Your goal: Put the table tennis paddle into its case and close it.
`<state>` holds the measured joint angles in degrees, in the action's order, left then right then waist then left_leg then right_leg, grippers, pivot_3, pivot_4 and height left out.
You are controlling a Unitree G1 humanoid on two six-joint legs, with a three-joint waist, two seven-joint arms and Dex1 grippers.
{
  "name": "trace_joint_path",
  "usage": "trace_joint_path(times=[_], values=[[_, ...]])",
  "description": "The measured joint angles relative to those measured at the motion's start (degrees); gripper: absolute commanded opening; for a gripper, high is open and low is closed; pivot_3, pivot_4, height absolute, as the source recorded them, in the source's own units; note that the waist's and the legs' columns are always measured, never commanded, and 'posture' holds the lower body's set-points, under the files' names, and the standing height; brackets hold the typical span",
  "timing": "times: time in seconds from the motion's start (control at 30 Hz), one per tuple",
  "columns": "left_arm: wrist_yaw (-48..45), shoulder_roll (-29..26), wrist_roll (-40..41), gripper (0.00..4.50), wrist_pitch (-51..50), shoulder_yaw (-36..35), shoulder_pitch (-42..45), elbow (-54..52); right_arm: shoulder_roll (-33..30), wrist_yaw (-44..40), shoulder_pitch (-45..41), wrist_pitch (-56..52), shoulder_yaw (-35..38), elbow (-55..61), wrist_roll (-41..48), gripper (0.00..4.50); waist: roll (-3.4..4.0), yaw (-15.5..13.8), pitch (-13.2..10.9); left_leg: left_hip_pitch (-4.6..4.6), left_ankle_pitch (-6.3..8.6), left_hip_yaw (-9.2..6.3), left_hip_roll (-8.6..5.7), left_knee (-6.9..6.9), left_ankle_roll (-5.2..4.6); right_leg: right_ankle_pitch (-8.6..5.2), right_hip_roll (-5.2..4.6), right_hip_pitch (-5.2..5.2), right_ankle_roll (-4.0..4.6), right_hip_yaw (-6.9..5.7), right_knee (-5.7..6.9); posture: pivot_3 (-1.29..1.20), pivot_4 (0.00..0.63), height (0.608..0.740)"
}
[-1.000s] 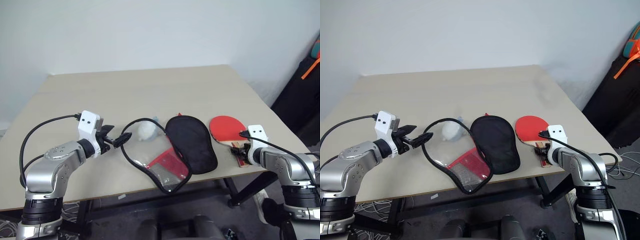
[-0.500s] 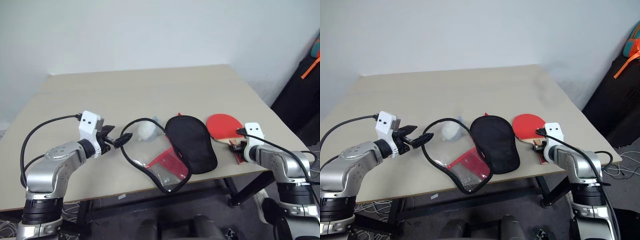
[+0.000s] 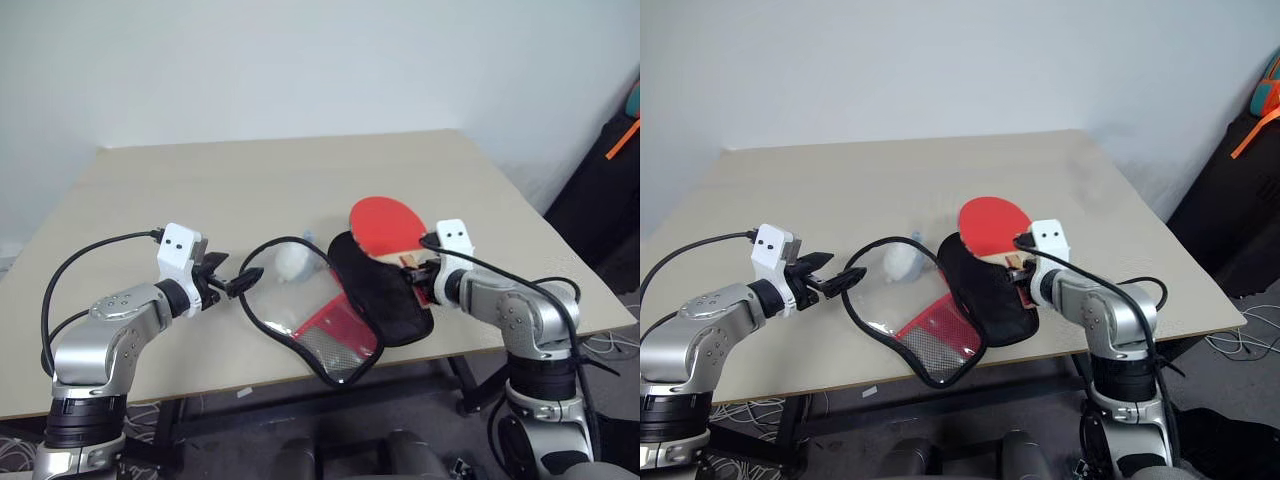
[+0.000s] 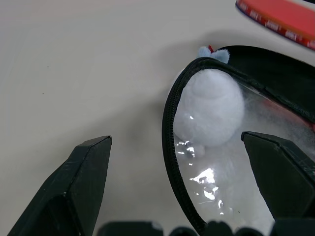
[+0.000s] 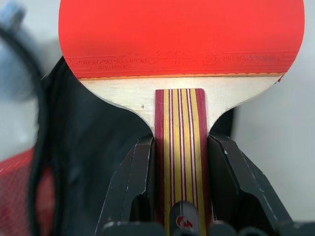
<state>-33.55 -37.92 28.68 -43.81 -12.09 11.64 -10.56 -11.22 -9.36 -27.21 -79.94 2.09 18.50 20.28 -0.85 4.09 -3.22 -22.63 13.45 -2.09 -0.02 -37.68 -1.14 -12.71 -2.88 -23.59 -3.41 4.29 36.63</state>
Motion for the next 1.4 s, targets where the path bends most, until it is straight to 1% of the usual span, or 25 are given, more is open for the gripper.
trace_joint_path(times=[0.17, 0.47, 0.9, 1.1, 1.4], values=[[-0.3, 0.0, 0.0, 4.50, 0.0, 0.0, 0.0, 0.0, 2.3, 1.3, 2.8, -2.6, -1.3, 1.3, -0.1, 1.13, 0.01, 0.0, 0.0, 0.00, 0.00, 0.00, 0.01, 0.02, 0.00, 0.00, 0.00, -0.02, 0.01, -0.01, 0.02, 0.00, 0.000, 0.740], [-0.3, 0.0, -0.2, 4.50, 0.0, 0.0, -0.1, 0.0, 5.7, 2.2, 4.3, -2.3, -4.6, 1.1, -0.8, 1.13, 0.01, 0.0, 0.0, 0.00, 0.00, 0.00, 0.02, 0.03, 0.01, 0.00, 0.00, -0.04, 0.01, -0.03, 0.01, 0.00, 0.000, 0.740], [-0.2, 0.0, -0.7, 4.50, 0.0, 0.0, -0.3, 0.0, 5.4, 2.0, 4.2, -0.8, -5.4, -0.5, -2.3, 1.13, 0.01, 0.0, 0.0, 0.01, 0.00, 0.00, 0.02, 0.04, 0.01, 0.00, -0.01, -0.04, 0.01, -0.04, 0.01, 0.00, 0.000, 0.740], [-0.2, 0.0, -0.7, 4.50, 0.0, 0.0, -0.3, 0.0, 5.3, 2.0, 2.6, 1.1, -5.4, -3.7, -2.6, 1.13, 0.01, 0.0, 0.0, 0.00, 0.00, 0.00, 0.02, 0.05, 0.01, 0.00, -0.01, -0.05, 0.01, -0.05, 0.01, 0.00, 0.000, 0.740], [-0.1, 0.0, -0.7, 4.50, 0.0, 0.0, -0.3, 0.0, 5.3, 2.0, 1.9, 2.4, -5.6, -5.5, -2.9, 1.13, 0.01, 0.0, 0.0, 0.00, 0.00, -0.01, 0.02, 0.05, 0.01, 0.00, -0.01, -0.05, 0.01, -0.05, 0.01, 0.00, 0.000, 0.740]])
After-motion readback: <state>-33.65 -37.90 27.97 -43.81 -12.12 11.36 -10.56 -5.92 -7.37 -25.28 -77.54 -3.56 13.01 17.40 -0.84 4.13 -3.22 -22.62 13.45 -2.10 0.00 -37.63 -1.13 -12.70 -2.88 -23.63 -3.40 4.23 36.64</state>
